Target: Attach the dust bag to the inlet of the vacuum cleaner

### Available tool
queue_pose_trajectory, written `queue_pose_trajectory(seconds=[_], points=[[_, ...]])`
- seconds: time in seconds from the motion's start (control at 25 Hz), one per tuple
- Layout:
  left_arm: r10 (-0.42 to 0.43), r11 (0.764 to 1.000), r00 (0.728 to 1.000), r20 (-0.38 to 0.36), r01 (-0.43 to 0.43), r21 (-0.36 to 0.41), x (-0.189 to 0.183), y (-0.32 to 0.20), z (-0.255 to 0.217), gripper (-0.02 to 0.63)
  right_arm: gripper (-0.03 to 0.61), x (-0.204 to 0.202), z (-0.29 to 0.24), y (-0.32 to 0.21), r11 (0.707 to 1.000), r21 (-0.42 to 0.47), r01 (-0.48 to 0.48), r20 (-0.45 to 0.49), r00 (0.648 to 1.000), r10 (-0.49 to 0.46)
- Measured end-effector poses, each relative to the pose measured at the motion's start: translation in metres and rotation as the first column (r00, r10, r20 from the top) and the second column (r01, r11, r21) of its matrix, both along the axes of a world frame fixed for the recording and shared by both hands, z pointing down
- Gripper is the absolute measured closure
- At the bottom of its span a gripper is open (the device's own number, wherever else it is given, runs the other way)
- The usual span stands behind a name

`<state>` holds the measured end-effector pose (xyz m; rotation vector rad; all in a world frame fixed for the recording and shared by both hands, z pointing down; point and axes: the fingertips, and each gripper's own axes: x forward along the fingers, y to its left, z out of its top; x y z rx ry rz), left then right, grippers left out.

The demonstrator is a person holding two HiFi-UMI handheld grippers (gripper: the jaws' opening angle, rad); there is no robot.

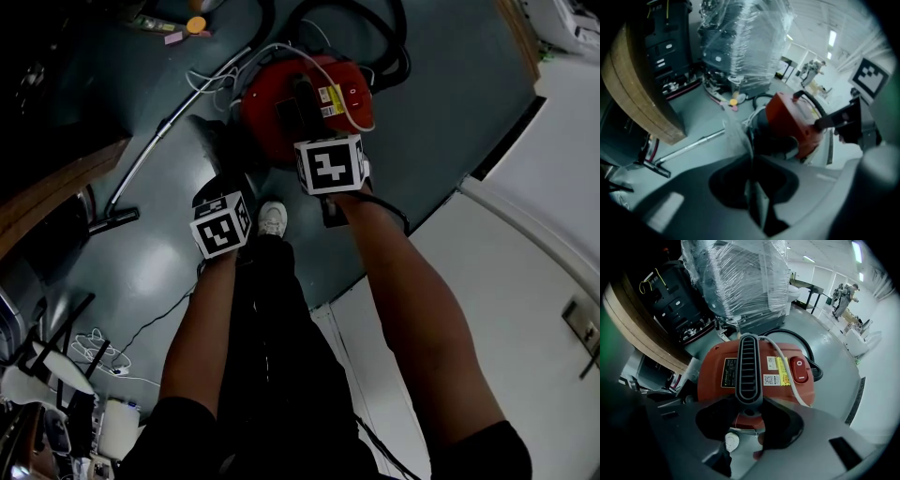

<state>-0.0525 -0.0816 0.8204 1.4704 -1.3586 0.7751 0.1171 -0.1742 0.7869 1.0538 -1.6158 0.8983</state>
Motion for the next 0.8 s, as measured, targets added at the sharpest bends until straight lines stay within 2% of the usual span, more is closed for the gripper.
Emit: queue_pose_trajectory(seconds=[0.08,0.24,0.32,0.4,0.48,0.52,0.56,0.6,0.64,0.68,0.72,0.76,0.8], points=[[0.010,1.000,1.000,-0.013,-0.010,-0.011,0.003,-0.001,0.000,0.578,0.426,0.001,0.001,0.003,1.000,-0.014,-0.009,0.001,1.000,0.009],[-0.076,0.996,0.991,-0.107,0.072,-0.043,0.003,-0.005,0.001,0.572,0.426,0.002,0.001,0.002,1.000,-0.007,-0.004,0.001,1.000,0.004],[-0.087,0.995,0.990,-0.112,0.080,-0.059,0.003,-0.005,0.001,0.571,0.426,0.002,0.001,0.004,1.000,-0.020,-0.005,0.005,1.000,0.005],[-0.030,0.998,0.995,-0.094,0.024,-0.062,0.008,-0.004,0.002,0.569,0.426,0.002,0.000,-0.001,1.000,0.003,0.007,0.002,1.000,-0.007],[0.085,0.995,0.995,-0.059,-0.088,-0.049,0.016,-0.003,0.003,0.568,0.426,0.004,0.001,0.006,1.000,-0.023,-0.005,0.000,1.000,0.005],[0.113,0.992,0.992,-0.056,-0.115,-0.045,0.019,-0.002,0.004,0.566,0.426,0.004,0.001,0.008,0.999,-0.033,-0.010,0.001,1.000,0.010],[0.100,0.994,0.992,-0.075,-0.103,-0.046,0.019,-0.002,0.004,0.566,0.426,0.003,0.001,0.008,0.999,-0.034,-0.010,0.003,1.000,0.011],[0.046,0.997,0.992,-0.119,-0.053,-0.054,0.017,-0.003,0.004,0.565,0.426,0.003,0.001,0.010,0.999,-0.041,-0.013,0.006,1.000,0.013],[-0.045,0.997,0.981,-0.190,0.032,-0.070,0.016,-0.004,0.005,0.565,0.426,0.002,0.002,0.012,0.999,-0.050,-0.017,0.009,1.000,0.018],[-0.158,0.986,0.947,-0.278,0.136,-0.097,0.015,-0.004,0.006,0.568,0.426,0.002,0.002,0.012,0.998,-0.055,-0.020,0.011,1.000,0.021],[-0.260,0.965,0.898,-0.356,0.230,-0.126,0.014,-0.005,0.008,0.569,0.426,0.002,0.002,0.012,0.998,-0.053,-0.022,0.013,1.000,0.022],[-0.314,0.949,0.861,-0.400,0.281,-0.139,0.013,-0.005,0.008,0.571,0.426,0.002,0.002,0.011,0.999,-0.047,-0.021,0.013,1.000,0.022],[-0.309,0.951,0.861,-0.403,0.281,-0.128,0.013,-0.005,0.008,0.571,0.426,0.002,0.002,0.009,0.999,-0.041,-0.020,0.013,1.000,0.020]])
